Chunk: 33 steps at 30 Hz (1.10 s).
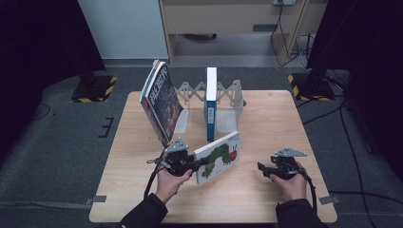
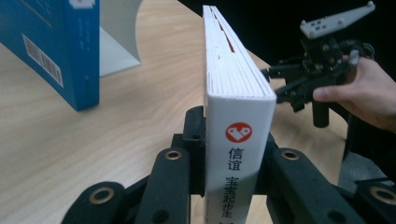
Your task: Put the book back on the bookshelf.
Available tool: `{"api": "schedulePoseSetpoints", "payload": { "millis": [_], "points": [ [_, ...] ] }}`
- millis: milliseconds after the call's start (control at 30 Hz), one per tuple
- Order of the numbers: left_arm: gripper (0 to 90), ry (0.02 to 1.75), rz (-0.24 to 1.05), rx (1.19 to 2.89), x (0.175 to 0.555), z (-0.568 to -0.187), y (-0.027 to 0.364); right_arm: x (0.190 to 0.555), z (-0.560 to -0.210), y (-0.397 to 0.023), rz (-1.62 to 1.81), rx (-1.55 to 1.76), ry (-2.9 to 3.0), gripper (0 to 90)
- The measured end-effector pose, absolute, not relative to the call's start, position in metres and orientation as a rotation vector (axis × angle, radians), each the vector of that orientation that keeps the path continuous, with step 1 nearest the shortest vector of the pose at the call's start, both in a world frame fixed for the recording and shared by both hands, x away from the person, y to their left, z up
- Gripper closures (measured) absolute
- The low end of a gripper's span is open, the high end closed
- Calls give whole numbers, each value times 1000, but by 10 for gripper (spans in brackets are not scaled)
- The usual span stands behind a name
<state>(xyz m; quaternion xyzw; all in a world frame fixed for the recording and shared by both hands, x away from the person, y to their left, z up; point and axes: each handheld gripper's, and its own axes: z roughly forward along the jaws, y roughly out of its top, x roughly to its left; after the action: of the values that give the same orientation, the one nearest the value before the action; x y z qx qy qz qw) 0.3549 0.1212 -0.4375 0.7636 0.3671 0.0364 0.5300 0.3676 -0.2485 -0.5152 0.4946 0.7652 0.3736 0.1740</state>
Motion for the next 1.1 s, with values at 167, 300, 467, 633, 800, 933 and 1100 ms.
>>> {"api": "schedulePoseSetpoints", "payload": {
  "millis": [167,300,467,633,800,933,1100],
  "points": [
    [746,876,155,1815,360,-429,112,368,-516,-251,1027,1412,2173,328],
    [746,871,177,1803,364,-425,104,368,-518,-253,996,1425,2181,315],
    [746,879,228,1788,367,-420,98,370,-520,-255,967,1425,2191,290],
    [745,901,245,1737,370,-416,98,370,-525,-258,923,1463,2197,258],
    [745,941,280,1702,372,-413,99,370,-528,-258,916,1474,2202,203],
    [745,948,309,1677,375,-412,96,371,-529,-256,917,1464,2198,188],
    [745,940,385,1686,377,-409,87,371,-530,-256,912,1441,2200,168]
  ]
}}
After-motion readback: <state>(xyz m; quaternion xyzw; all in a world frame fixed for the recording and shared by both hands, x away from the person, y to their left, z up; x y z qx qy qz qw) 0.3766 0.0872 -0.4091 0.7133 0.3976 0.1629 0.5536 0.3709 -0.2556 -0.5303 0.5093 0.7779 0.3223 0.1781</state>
